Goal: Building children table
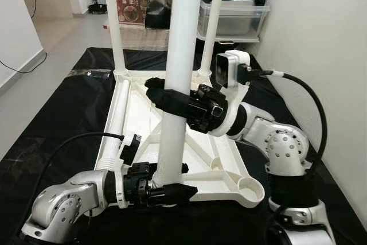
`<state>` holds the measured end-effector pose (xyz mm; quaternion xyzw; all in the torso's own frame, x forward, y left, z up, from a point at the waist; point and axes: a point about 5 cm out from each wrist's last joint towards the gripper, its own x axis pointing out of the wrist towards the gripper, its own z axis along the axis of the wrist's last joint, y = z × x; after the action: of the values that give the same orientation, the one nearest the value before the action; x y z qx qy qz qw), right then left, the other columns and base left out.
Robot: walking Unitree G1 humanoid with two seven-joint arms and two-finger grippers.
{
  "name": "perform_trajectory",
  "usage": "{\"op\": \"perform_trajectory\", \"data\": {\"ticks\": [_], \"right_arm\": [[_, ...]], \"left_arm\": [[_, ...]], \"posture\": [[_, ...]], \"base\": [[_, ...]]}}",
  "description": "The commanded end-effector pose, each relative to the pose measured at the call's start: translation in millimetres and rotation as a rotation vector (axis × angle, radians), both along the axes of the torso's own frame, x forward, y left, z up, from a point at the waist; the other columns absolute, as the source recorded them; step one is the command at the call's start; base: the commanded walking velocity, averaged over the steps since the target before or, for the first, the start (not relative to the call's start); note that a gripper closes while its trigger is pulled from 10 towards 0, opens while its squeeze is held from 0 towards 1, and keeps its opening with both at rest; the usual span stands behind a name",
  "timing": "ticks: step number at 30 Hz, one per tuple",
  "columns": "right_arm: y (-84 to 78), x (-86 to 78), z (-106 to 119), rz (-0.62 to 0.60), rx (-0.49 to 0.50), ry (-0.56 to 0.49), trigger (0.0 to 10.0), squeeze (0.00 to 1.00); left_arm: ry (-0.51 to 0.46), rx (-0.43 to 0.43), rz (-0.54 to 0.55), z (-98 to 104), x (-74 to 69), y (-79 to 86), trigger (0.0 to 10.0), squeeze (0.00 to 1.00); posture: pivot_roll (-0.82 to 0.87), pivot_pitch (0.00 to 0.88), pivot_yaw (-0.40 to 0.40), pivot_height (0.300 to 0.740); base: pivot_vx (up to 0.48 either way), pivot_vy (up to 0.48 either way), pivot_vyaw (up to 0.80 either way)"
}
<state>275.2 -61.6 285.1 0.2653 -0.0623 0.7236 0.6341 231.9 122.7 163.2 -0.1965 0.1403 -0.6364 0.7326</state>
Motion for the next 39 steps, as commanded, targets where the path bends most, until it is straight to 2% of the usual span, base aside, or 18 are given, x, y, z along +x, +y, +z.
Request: {"op": "perform_trajectory", "data": {"ticks": [1, 11, 12, 13, 14, 20, 25, 31, 32, 34, 35, 36, 37, 38, 39], "right_arm": [[6.1, -5.9, 7, 0.055, 0.061, -0.016, 0.0, 0.0], [13.0, -6.6, 6, 0.075, 0.083, 0.005, 0.0, 0.0], [13.5, -7.1, 5, 0.076, 0.082, 0.005, 0.0, 0.0], [13.5, -7.1, 5, 0.076, 0.082, 0.005, 0.0, 0.0], [13.7, -7.6, 5, 0.076, 0.081, 0.006, 0.0, 0.0], [14.3, -7.7, 3, 0.073, 0.077, 0.011, 0.0, 0.0], [13.9, -6.5, -2, 0.049, 0.061, 0.025, 0.0, 0.0], [11.3, -2.0, -5, -0.011, 0.036, 0.038, 0.0, 0.0], [11.4, 1.9, -9, -0.06, -0.01, 0.041, 10.0, 0.0], [11.5, 2.6, -10, -0.07, -0.021, 0.041, 10.0, 0.0], [10.8, 7.2, -14, -0.123, -0.042, 0.079, 10.0, 0.54], [10.6, 8.4, -15, -0.136, -0.046, 0.09, 10.0, 1.0], [10.6, 8.4, -15, -0.136, -0.046, 0.09, 10.0, 1.0], [9.1, 10.5, -19, -0.187, -0.072, 0.099, 10.0, 1.0], [9.1, 10.5, -19, -0.187, -0.072, 0.099, 10.0, 1.0]], "left_arm": [[-0.011, 0.037, -0.021, -1, -0.2, -3.7, 10.0, 0.0], [-0.034, 0.042, -0.082, 1, -3.8, -5.5, 10.0, 0.0], [-0.034, 0.042, -0.092, 1, -4.7, -5.4, 6.6, 0.0], [-0.034, 0.042, -0.092, 1, -4.7, -5.4, 6.6, 0.0], [-0.035, 0.042, -0.099, 1, -5.3, -5.3, 0.0, 0.0], [-0.05, 0.037, -0.117, 2, -6.3, -4.3, 0.0, 0.0], [-0.091, 0.046, -0.054, 4, 2.1, 1.7, 0.0, 0.0], [-0.109, 0.056, -0.04, 6, 3.4, 5.8, 0.0, 0.0], [-0.119, 0.063, -0.03, 7, 5.4, 7.1, 0.0, 0.0], [-0.121, 0.064, -0.028, 7, 5.9, 7.4, 0.0, 0.0], [-0.135, 0.079, 0.011, 7, 10.6, 8.6, 0.0, 0.0], [-0.139, 0.083, 0.022, 7, 11.9, 9.0, 0.0, 0.0], [-0.139, 0.083, 0.022, 7, 11.9, 9.0, 0.0, 0.0], [-0.144, 0.091, 0.038, 7, 13.1, 10.6, 8.3, 0.0], [-0.144, 0.091, 0.038, 7, 13.1, 10.6, 8.3, 0.0]], "posture": [[0.11, 0.0, -0.06, 0.74], [0.11, 0.0, -0.06, 0.74], [0.11, 0.0, -0.06, 0.74], [0.11, 0.0, -0.06, 0.74], [0.11, 0.0, -0.059, 0.74], [0.11, 0.0, -0.059, 0.74], [0.11, 0.0, -0.063, 0.74], [0.11, 0.0, -0.064, 0.74], [0.11, 0.0, -0.066, 0.74], [0.11, 0.0, -0.066, 0.74], [0.11, 0.0, -0.067, 0.74], [0.11, 0.0, -0.067, 0.74], [0.11, 0.0, -0.067, 0.74], [0.11, 0.0, -0.068, 0.74], [0.11, 0.0, -0.068, 0.74]], "base": [[0.0, 0.0, 0.0], [0.0, 0.0, 0.0], [0.0, 0.0, 0.0], [0.0, 0.0, 0.0], [0.0, 0.0, 0.0], [0.0, 0.0, 0.0], [0.0, 0.0, 0.0], [0.0, 0.0, 0.0], [0.0, 0.0, 0.0], [0.0, 0.0, 0.0], [0.0, 0.0, 0.0], [0.0, 0.0, 0.0], [0.0, 0.0, 0.0], [0.0, 0.0, 0.0], [0.0, 0.0, 0.0]]}}
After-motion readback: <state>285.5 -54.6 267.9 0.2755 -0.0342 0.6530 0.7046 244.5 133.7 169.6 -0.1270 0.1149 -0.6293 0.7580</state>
